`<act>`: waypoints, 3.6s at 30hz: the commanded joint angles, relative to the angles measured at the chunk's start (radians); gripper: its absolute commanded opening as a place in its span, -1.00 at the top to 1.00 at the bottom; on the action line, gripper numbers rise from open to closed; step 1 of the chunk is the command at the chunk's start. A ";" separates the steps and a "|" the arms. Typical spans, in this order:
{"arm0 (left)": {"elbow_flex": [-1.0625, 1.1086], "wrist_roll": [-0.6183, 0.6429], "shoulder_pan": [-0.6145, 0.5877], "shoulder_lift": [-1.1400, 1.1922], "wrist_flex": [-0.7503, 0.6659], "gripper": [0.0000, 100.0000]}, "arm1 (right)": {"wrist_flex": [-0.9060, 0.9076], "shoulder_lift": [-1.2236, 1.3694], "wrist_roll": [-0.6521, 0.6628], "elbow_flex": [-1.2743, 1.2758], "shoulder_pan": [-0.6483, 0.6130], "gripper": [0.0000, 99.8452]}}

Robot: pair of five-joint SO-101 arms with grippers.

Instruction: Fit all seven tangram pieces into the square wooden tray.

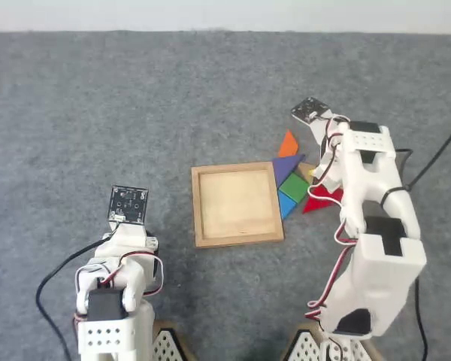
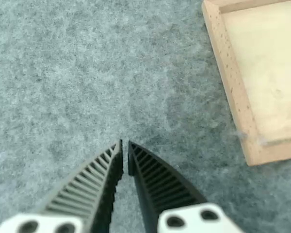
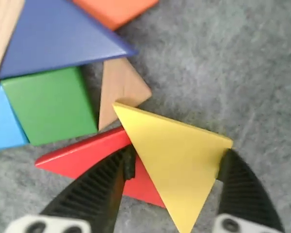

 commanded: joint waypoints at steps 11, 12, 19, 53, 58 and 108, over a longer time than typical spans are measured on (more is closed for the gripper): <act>-0.012 -0.002 0.003 -0.020 0.003 0.96 | 0.058 0.028 -0.054 -0.020 -0.013 0.91; -0.012 -0.002 0.003 -0.020 0.003 0.96 | 0.058 0.028 -0.060 -0.021 -0.013 0.91; -0.012 -0.002 0.003 -0.020 0.003 0.96 | 0.056 -0.021 -0.118 -0.060 0.036 0.82; -0.012 -0.002 0.003 -0.020 0.003 0.96 | 0.148 0.171 0.052 -0.393 0.058 0.32; -0.012 -0.002 0.003 -0.020 0.003 0.96 | 0.165 0.285 0.097 -0.459 0.059 0.32; -0.012 -0.002 0.003 -0.020 0.003 0.96 | 0.410 0.262 0.043 -0.592 0.088 0.98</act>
